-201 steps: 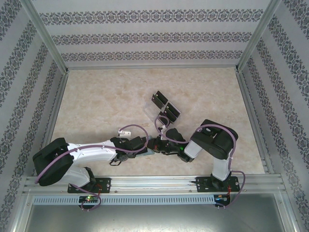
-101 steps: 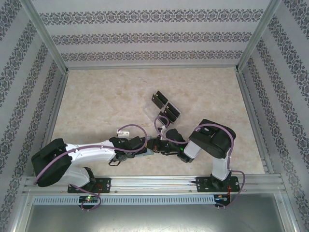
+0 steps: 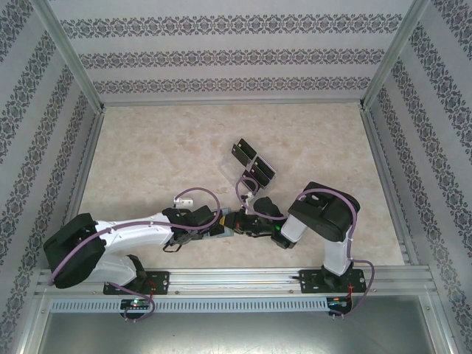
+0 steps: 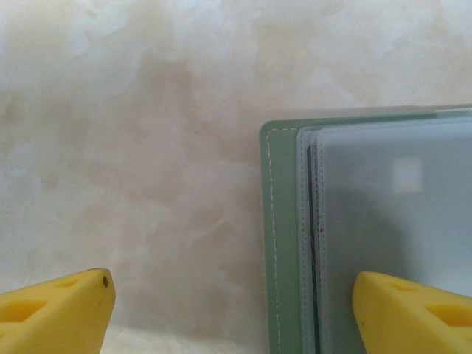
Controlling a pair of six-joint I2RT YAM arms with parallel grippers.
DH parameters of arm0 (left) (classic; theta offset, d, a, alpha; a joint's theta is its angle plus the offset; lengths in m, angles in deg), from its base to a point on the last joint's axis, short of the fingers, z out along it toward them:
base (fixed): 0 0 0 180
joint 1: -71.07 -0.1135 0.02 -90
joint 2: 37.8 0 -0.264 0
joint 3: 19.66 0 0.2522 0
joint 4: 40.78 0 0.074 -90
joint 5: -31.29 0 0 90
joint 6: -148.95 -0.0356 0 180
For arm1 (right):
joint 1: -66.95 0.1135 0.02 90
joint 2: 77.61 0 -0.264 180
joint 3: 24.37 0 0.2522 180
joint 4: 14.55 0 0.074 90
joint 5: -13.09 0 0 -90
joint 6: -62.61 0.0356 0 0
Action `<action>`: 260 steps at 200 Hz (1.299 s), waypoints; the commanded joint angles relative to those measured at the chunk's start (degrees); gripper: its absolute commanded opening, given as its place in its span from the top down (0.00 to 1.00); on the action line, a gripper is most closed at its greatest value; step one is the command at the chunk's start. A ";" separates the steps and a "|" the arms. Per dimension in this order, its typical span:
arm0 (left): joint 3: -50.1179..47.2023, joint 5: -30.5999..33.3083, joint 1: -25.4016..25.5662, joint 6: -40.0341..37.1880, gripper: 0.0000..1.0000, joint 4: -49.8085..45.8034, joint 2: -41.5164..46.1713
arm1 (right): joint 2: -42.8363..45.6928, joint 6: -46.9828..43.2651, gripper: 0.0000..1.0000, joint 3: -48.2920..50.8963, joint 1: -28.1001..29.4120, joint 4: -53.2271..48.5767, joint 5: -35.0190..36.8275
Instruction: Put the credit cards into the card holder
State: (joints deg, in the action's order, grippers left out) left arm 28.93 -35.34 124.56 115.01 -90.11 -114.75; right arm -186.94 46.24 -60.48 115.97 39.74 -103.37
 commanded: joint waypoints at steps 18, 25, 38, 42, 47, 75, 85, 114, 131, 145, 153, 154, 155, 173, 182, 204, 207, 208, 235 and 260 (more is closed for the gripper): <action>-2.99 -1.69 -1.11 0.42 0.15 -5.30 -1.76 | -1.67 0.22 1.00 -0.15 0.64 0.38 -1.82; -3.11 -1.91 -1.11 0.42 0.15 -5.06 -1.85 | -1.67 0.16 1.00 -0.29 0.61 0.39 -1.97; -3.29 -2.06 -1.11 0.33 0.16 -4.64 -1.89 | -1.75 0.13 1.00 -0.65 0.73 0.33 -2.42; -3.35 -2.13 -1.11 0.28 0.16 -4.53 -1.92 | -1.80 0.04 1.00 -0.77 0.73 0.41 -2.58; -3.34 -2.17 -1.09 0.27 0.16 -4.51 -2.00 | -1.84 0.03 1.00 -0.91 0.78 0.50 -2.71; -3.52 -2.37 -1.11 0.29 0.16 -4.16 -2.14 | -2.36 0.11 1.00 -1.63 0.91 0.75 -2.83; -3.56 -2.48 -1.11 0.27 0.16 -4.15 -2.13 | -2.60 0.29 1.00 -1.72 0.99 1.01 -2.59; -3.97 -2.71 -1.11 0.38 0.16 -4.06 -1.89 | -3.62 1.27 1.00 -1.72 1.00 2.20 -1.38; -4.13 -2.72 -1.11 0.46 0.16 -4.02 -1.78 | -4.33 2.00 1.00 -1.81 1.00 3.52 -0.66; -4.19 -2.81 -1.11 0.39 0.16 -3.98 -1.71 | -4.70 2.38 1.00 -1.85 1.00 3.92 -0.37; -4.20 -2.81 -1.11 0.46 0.16 -3.89 -1.80 | -4.91 2.61 1.00 -1.93 0.98 4.14 -0.08; -4.18 -2.81 -1.11 0.46 0.16 -3.89 -1.80 | -4.91 2.64 1.00 -1.96 0.99 4.17 -0.08; -4.17 -2.81 -1.07 0.42 0.16 -3.89 -1.80 | -4.92 2.69 1.00 -1.94 0.99 4.18 -0.04; -4.31 -2.98 -1.12 0.36 0.16 -3.64 -1.96 | -5.34 3.18 1.00 -2.23 1.17 4.67 0.34; -4.37 -2.98 -1.11 0.29 0.16 -3.56 -2.04 | -5.33 3.28 1.00 -2.41 1.41 4.72 0.35; -4.28 -2.94 -1.11 0.33 0.16 -3.52 -2.02 | -5.69 3.26 1.00 -2.96 1.95 4.28 0.35; -4.27 -2.96 -1.11 0.37 0.16 -3.54 -1.98 | -5.68 3.28 1.00 -3.07 2.04 4.26 0.28; -4.34 -2.97 -1.11 0.37 0.16 -3.54 -1.94 | -5.74 3.28 1.00 -3.06 2.09 4.27 0.27; -4.34 -2.94 -1.09 0.37 0.16 -3.58 -1.90 | -6.41 3.45 1.00 -3.82 2.70 4.37 0.28; -4.46 -2.99 -1.11 0.46 0.16 -3.63 -1.54 | -6.42 3.45 1.00 -3.69 2.99 4.28 0.66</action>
State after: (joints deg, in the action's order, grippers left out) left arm 27.82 -35.66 124.56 115.22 -88.58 -114.55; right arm -191.88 49.43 -63.91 118.20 44.44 -103.55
